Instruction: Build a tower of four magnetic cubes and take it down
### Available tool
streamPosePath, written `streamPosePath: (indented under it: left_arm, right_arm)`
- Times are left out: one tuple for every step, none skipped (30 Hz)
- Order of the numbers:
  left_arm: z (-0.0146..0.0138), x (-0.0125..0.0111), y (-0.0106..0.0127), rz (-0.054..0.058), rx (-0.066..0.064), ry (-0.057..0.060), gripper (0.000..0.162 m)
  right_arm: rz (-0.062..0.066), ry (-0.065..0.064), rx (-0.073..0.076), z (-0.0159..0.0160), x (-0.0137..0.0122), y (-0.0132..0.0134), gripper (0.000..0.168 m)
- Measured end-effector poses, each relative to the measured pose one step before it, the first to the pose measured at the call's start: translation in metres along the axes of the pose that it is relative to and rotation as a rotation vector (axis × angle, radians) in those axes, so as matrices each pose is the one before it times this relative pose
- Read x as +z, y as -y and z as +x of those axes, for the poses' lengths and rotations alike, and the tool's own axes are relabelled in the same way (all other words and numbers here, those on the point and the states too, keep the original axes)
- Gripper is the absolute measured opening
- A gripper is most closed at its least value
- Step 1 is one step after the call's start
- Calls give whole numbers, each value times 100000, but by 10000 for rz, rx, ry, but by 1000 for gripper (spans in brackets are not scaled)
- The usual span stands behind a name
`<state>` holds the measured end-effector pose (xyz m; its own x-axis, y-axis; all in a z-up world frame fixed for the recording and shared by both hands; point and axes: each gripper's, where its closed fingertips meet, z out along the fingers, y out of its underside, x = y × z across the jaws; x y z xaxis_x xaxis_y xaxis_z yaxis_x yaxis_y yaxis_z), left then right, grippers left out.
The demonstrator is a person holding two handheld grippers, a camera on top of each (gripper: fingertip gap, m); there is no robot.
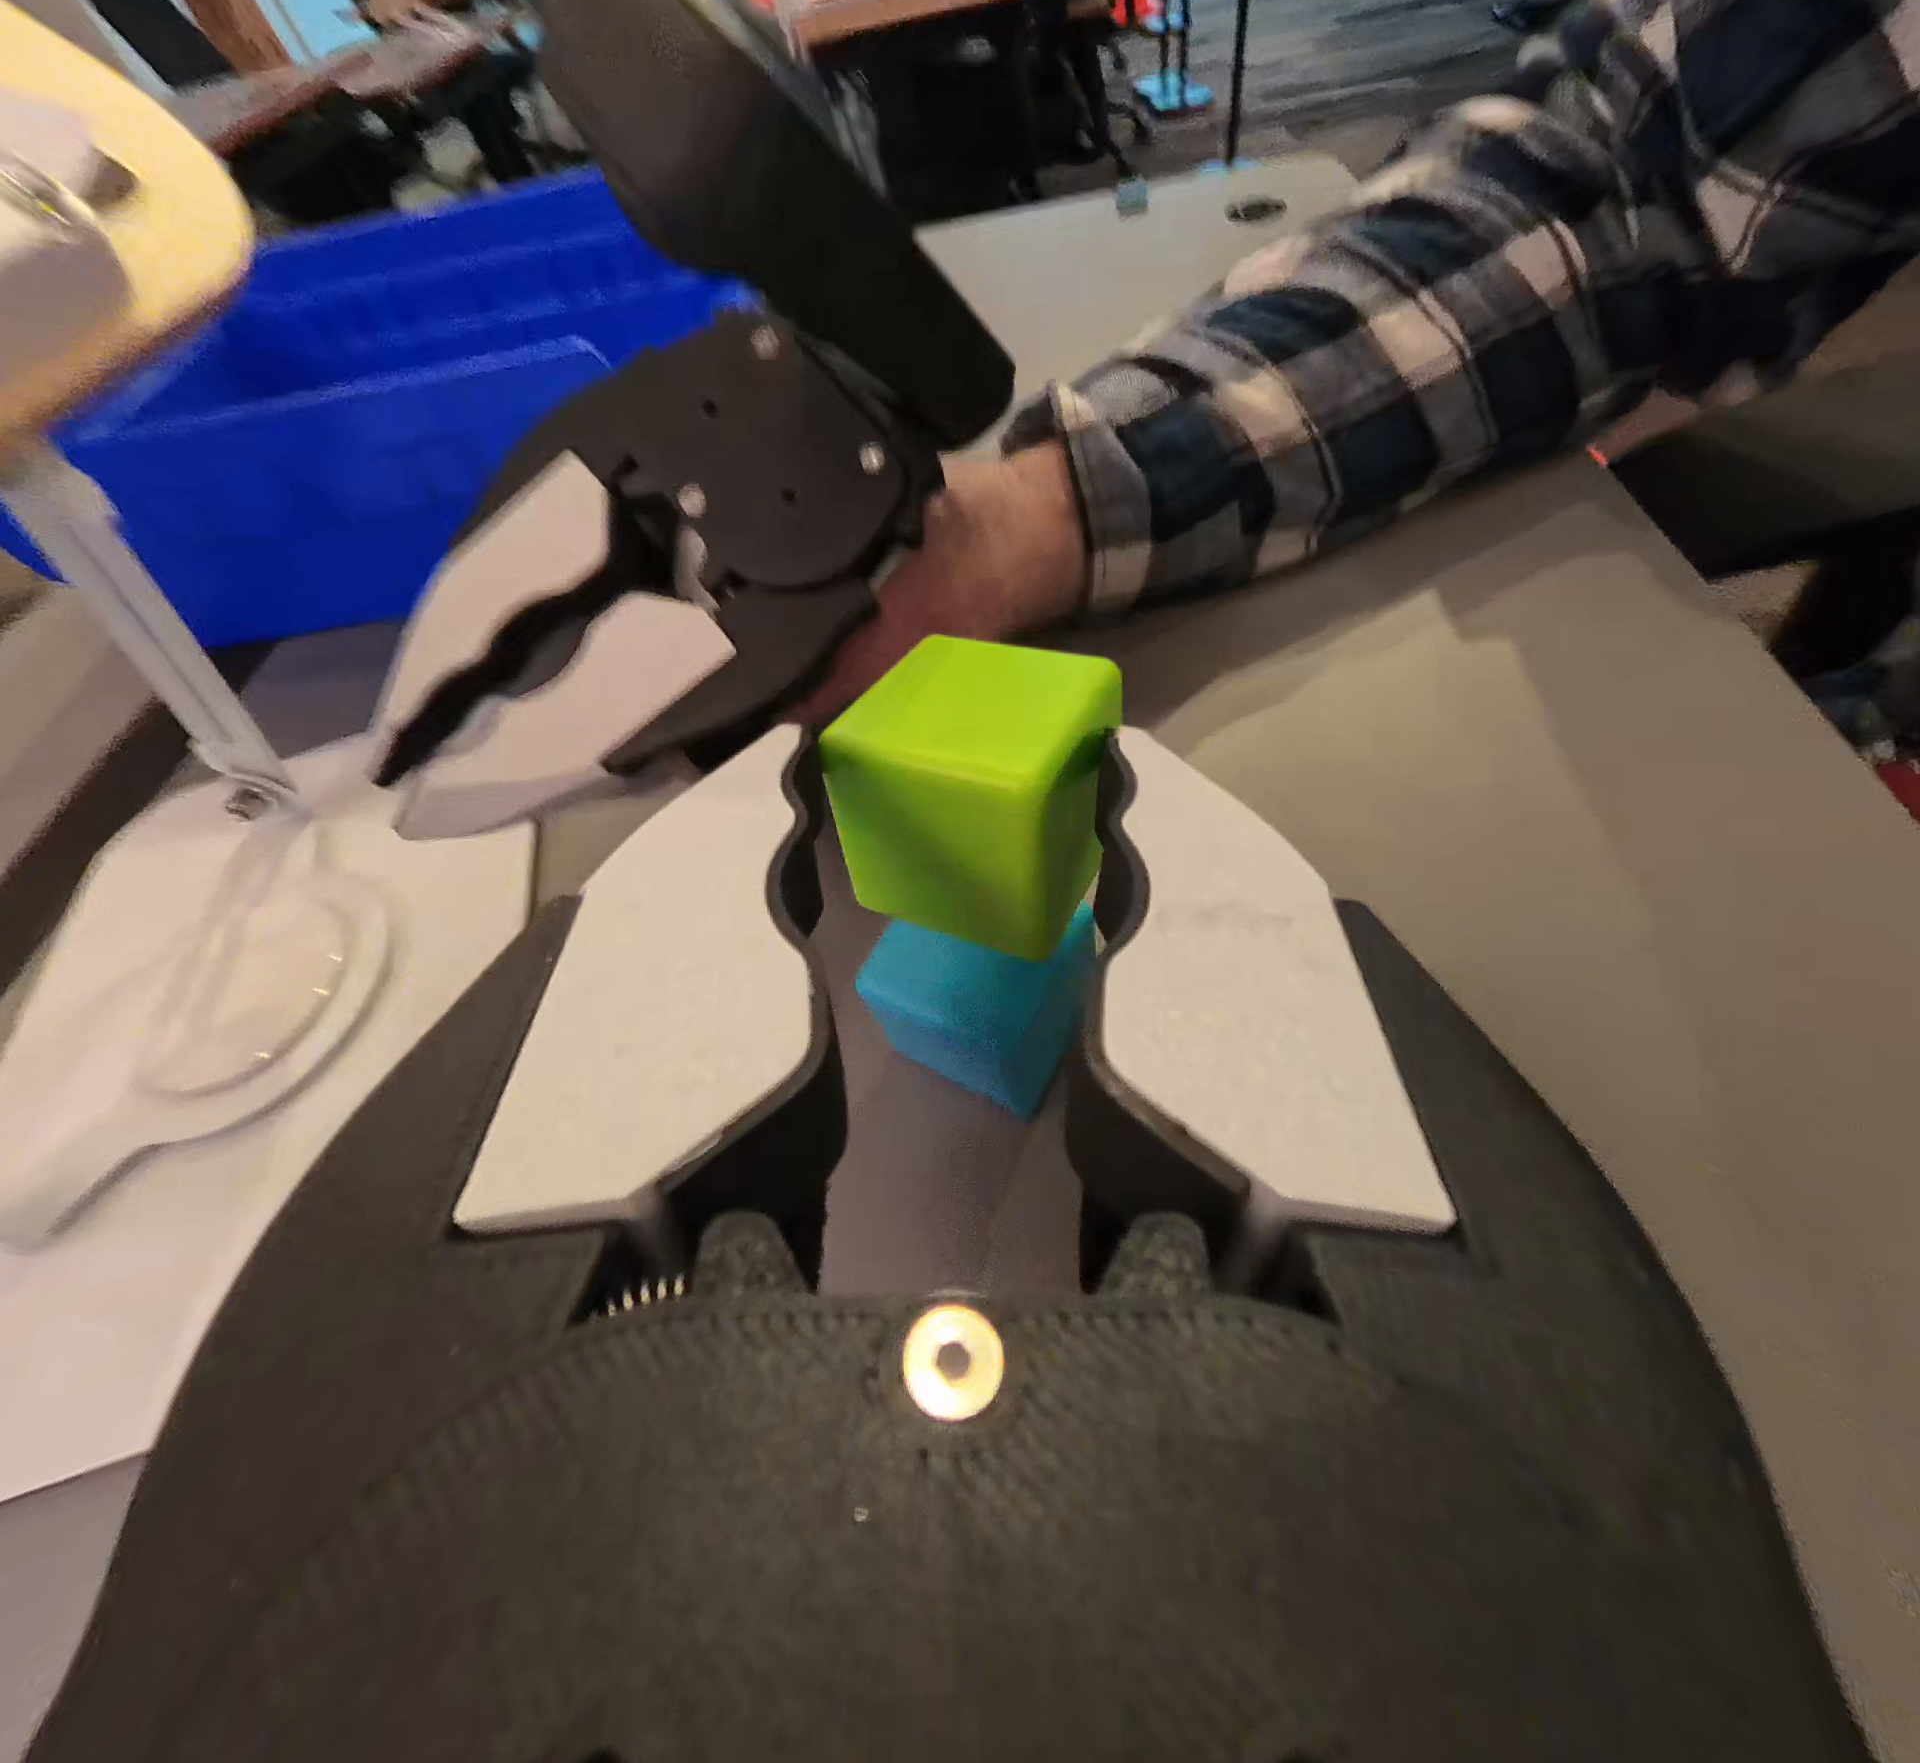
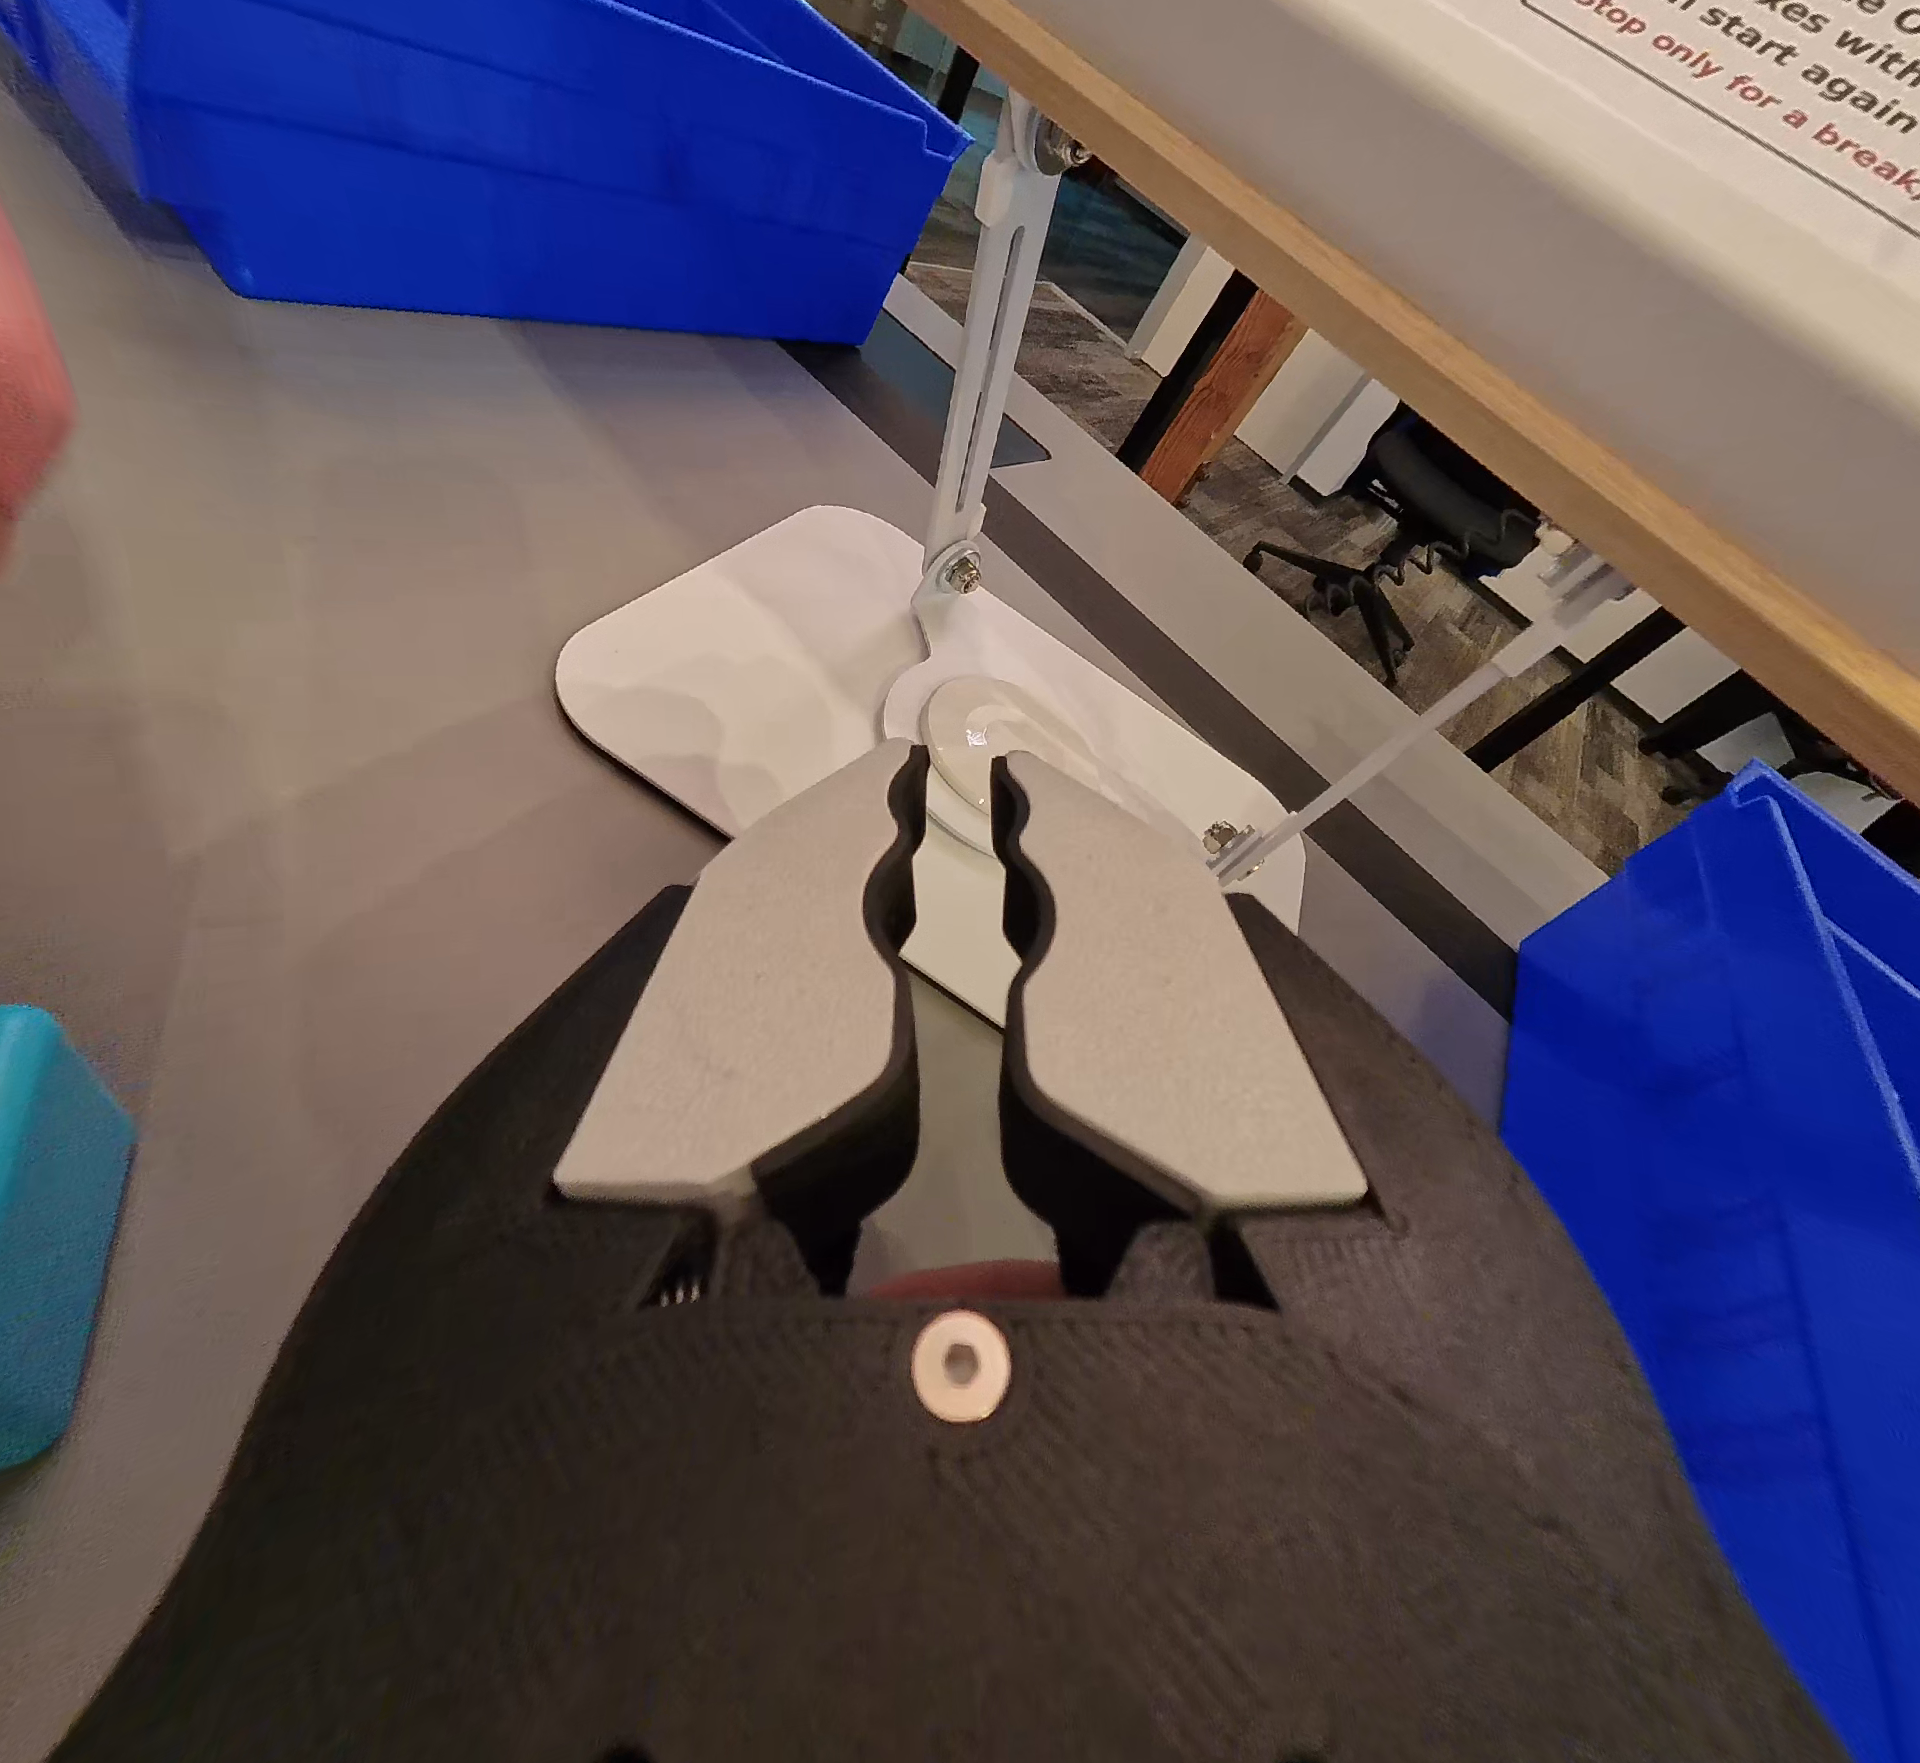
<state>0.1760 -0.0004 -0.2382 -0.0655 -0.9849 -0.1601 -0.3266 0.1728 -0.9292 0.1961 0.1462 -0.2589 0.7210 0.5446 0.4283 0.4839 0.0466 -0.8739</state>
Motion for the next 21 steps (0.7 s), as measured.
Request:
streamPosePath:
  left_arm:
    - [40, 216, -1117, -339, -84, -224, 50]
    - [-433, 71, -745, -92, -82, 137, 50]
    - [-262, -98, -309, 139, -255, -35, 50]
    - [-115, -216, -207, 96, -288, -152, 50]
    - [-119, -175, -41, 101, -37, -8, 50]
    - [-96, -81, -42, 1, 19, 46, 50]
    - [19, -8, 3, -15, 11, -15, 50]
    - [20, 53, 22, -24, 31, 16, 50]
    - [16, 61, 33, -44, 71, 40, 50]
    - [29, 49, 40, -41, 43, 22, 50]
    - [40, 41, 31, -21, 10, -3, 50]
    - [18, 29, 18, -9, 21, 10, 50]
    - [19, -2, 4, -13, 35, 18, 50]
    - [72, -31, -3, -29, 22, -24, 50]
    - [65, -26, -35, -23, -35, -46, 50]
    - [72, -35, -11, -3, -60, -60, 50]
    - [3, -14, 13, 19, -27, 7, 50]
    - [17, 15, 10, 23, -7, 8, 50]
    - [35, -17, 10, 14, 2, -11, 50]
    - [21, -6, 7, -5, 6, 2, 50]
    - [-25, -38, -11, -11, 19, 40, 50]
  right_arm:
    - [1, 0, -12, -22, -4, 4, 12]
    - [2, 2, -6, -3, -7, 3, 12]
    - [0, 0, 2, 7, -5, -5, 12]
    - [4, -1, 4, 10, -5, 8, 12]
    - [2, 1, 3, -9, -7, 3, 12]
    - [-5, 3, 1, 1, 5, -6, 12]
    - [-2, 1, -3, -5, -10, -2, 12]
    - [2, -1, -4, 6, -12, -1, 12]
    - [1, 0, -3, 2, 1, 1, 12]
    - [-2, 2, -4, -12, -4, 3, 12]
    - [-3, 0, -9, -6, -5, 2, 12]
    - [-1, 0, -12, -8, -2, -5, 12]
    - [-2, 3, -11, -19, -11, -6, 12]
    - [-2, 3, -9, -10, -5, 3, 12]
    - [0, 2, -5, 1, 0, 0, 12]
    - [1, 1, 0, -7, -8, 2, 12]
    - [5, 1, 4, 5, -15, -3, 12]
    - [-1, 5, 2, 4, -8, 2, 12]
    - [-3, 4, -3, -11, 3, 0, 12]
    - [1, 0, -5, -2, -7, 2, 12]
    - [-1, 2, -4, -10, -7, -9, 12]
